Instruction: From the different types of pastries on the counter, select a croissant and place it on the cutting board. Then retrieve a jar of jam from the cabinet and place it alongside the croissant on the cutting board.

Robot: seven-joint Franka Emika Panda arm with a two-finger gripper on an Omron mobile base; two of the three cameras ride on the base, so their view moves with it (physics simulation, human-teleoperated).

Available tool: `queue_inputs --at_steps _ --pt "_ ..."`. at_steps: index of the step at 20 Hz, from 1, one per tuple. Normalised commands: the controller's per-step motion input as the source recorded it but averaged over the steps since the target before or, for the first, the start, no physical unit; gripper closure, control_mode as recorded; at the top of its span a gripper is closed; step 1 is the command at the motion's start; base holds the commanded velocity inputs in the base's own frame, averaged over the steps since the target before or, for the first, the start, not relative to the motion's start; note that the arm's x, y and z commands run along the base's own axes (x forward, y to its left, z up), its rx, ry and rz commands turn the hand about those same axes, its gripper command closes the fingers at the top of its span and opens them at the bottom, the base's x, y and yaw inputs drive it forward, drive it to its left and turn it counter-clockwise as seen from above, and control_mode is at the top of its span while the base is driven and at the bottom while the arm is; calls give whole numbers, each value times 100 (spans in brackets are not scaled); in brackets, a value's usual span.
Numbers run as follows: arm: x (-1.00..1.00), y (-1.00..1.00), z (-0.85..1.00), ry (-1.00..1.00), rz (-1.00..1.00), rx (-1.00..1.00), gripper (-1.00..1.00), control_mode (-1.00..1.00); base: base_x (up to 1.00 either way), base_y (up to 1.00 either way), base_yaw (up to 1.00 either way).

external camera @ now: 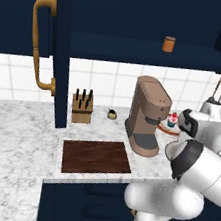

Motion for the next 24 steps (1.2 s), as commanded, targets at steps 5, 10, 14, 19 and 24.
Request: queue_inputs --at_steps 5,10,14,19,24 --pt "-56 24 0 0 0 0 100 -100 0 0 0" --pt "-24 48 0 4 0 -4 100 -100 0 0 0" --pt "-67 35 6 0 0 -1 100 -100 0 0 0" --pt "-68 34 16 1 0 0 100 -100 0 0 0" --pt "-24 48 38 8 0 -3 100 -100 0 0 0"
